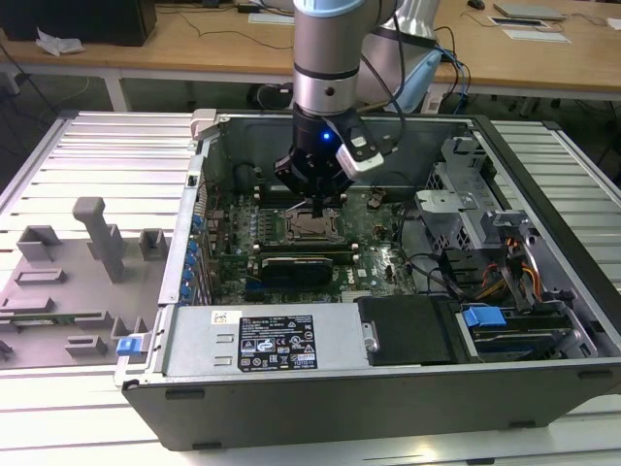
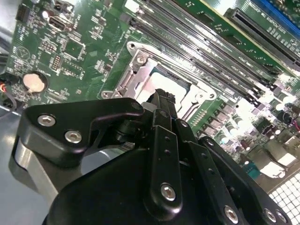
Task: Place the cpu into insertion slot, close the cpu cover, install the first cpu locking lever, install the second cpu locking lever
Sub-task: 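Close the cpu cover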
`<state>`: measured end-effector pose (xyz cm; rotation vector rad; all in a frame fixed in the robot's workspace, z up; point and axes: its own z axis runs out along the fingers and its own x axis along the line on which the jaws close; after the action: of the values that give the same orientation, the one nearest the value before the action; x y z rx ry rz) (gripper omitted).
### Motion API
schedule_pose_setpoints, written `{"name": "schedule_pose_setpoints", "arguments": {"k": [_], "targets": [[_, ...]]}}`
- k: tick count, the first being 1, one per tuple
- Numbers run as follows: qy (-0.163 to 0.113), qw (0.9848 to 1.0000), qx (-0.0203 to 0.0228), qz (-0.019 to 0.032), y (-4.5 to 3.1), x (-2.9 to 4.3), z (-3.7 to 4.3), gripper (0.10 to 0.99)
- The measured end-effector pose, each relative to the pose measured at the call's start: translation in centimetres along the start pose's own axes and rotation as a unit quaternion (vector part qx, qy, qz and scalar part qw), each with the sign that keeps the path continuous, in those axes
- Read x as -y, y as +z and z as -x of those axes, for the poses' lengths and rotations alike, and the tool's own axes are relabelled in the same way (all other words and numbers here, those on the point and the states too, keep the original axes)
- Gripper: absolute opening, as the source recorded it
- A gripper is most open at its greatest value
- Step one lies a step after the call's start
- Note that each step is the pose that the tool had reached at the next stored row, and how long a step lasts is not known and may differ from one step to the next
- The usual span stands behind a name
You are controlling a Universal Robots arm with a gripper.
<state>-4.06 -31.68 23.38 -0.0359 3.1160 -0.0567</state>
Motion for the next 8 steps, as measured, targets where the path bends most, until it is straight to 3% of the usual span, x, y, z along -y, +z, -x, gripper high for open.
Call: {"name": "schedule_pose_setpoints", "arguments": {"k": [2, 8], "targets": [[0.000, 1.0000, 0.0008, 0.0001, -0.01, -0.02, -0.67, 0.106], [0.000, 1.0000, 0.0008, 0.0000, -0.01, -0.02, -0.70, 0.106]]}}
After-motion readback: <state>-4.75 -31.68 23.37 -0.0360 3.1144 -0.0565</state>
